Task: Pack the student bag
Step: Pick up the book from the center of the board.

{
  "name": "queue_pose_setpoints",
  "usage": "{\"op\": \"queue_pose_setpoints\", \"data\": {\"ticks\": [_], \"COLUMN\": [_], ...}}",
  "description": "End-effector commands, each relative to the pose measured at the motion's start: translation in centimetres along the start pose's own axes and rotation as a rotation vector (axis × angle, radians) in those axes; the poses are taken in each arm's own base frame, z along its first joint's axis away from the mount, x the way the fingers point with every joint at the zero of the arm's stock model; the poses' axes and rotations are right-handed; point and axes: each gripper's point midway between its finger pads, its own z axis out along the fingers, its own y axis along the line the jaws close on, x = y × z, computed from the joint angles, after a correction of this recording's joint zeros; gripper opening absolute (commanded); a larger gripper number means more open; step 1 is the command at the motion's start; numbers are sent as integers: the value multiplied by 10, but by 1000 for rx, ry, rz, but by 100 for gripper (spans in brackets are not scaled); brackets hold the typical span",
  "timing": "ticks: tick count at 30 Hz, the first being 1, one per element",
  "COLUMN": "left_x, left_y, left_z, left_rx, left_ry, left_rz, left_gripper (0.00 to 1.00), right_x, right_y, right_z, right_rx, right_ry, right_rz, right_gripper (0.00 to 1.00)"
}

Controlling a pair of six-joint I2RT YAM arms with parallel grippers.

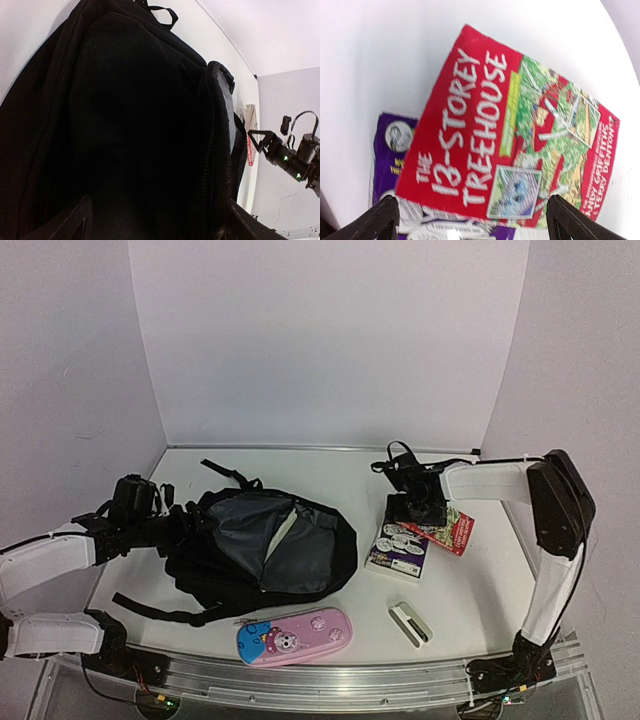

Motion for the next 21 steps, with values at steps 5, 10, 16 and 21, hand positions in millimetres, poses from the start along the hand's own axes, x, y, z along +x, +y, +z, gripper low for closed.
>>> {"op": "queue_pose_setpoints", "data": {"ticks": [5,10,16,21], "left_x": [-15,-14,-17,-17], "left_y": [-12,-8,-10,-11], "left_z": [-14,-16,-18,-19], "left_rx": [-4,-23,-24,-24], "left_ry": [-43,-45,-50,-49], "left_rz": [58,66,81,84], "left_gripper": [90,92,95,95], "right_x": [-53,-61,-71,-74], "right_y": [-2,-3,-8,-8], "right_z": [19,44,63,74], "right_rx": [125,204,304,347], "right_ry": [-114,-120,-134,-120], "right_rz": [112,112,85,54], "right_gripper": [98,97,85,74]}}
